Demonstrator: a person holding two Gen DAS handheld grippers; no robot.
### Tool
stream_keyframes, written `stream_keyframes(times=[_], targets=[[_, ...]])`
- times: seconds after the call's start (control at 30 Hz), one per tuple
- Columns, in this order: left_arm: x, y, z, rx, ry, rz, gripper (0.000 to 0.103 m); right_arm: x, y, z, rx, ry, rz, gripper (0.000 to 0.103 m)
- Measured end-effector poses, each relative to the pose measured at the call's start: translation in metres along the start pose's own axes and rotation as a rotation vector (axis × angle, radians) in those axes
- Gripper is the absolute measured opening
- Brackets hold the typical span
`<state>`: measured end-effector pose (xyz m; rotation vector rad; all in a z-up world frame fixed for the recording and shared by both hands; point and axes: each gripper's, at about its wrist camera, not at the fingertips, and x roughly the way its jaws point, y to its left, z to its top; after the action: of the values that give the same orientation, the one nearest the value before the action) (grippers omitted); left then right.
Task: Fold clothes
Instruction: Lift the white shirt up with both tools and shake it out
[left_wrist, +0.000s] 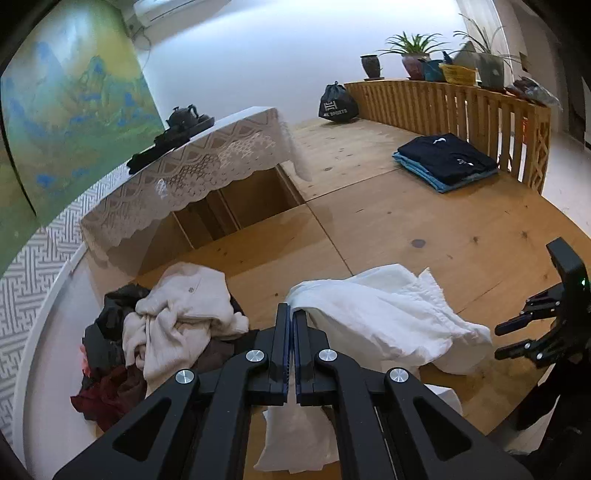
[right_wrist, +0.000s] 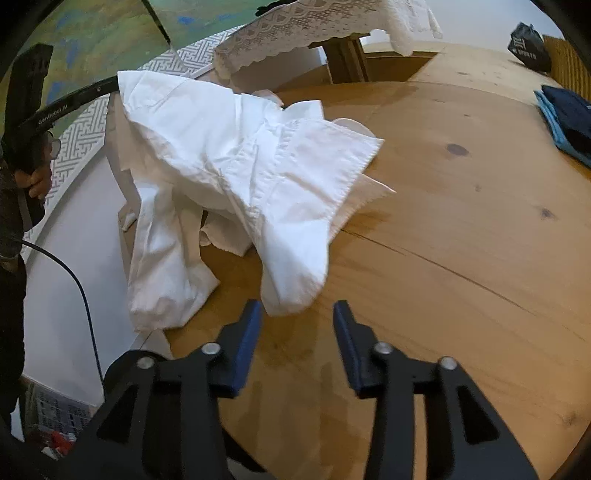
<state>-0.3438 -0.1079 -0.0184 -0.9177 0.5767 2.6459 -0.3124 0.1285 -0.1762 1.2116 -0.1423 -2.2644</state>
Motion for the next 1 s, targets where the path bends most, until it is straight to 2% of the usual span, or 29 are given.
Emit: stream_keyframes(times=[0.13, 0.33, 0.37, 0.4, 0.5, 0.6, 0.67, 0.83, 0.9, 1.0], targets=[[0.004, 0.011, -0.009, -0.017, 0.013, 0.007, 0.001, 0.011, 0.001, 0.008, -0.016, 0.002, -0.012, 0.045], [0.011, 0.028, -0.023, -0.051, 0.026, 0.018, 0.001, 0.036, 0.004, 0.01, -0.009, 0.032, 0.043, 0.044], [0.012, 0.03, -0.025, -0.054, 0.029, 0.022, 0.001, 0.039, 0.005, 0.012, -0.016, 0.029, 0.054, 0.027], [0.013, 0.032, -0.027, -0.058, 0.03, 0.025, 0.001, 0.041, 0.005, 0.015, -0.015, 0.031, 0.068, 0.004], [0.009, 0.037, -0.028, -0.076, 0.021, 0.029, 0.001, 0.018, -0.003, 0.042, 0.025, -0.061, 0.044, 0.003], [-0.007, 0.042, -0.017, -0.088, -0.013, 0.031, 0.001, -0.039, -0.011, 0.085, 0.02, -0.229, -0.028, 0.003], [-0.022, 0.041, -0.003, -0.078, -0.044, 0.033, 0.001, -0.099, -0.01, 0.125, -0.004, -0.35, -0.088, 0.003], [-0.08, 0.023, 0.05, 0.002, -0.172, 0.048, 0.001, -0.239, 0.026, 0.185, -0.135, -0.606, -0.279, 0.003], [-0.108, 0.012, 0.074, 0.038, -0.23, 0.052, 0.001, -0.292, 0.046, 0.194, -0.168, -0.7, -0.345, 0.003], [-0.143, -0.007, 0.099, 0.094, -0.29, 0.06, 0.001, -0.35, 0.075, 0.196, -0.202, -0.806, -0.429, 0.003]])
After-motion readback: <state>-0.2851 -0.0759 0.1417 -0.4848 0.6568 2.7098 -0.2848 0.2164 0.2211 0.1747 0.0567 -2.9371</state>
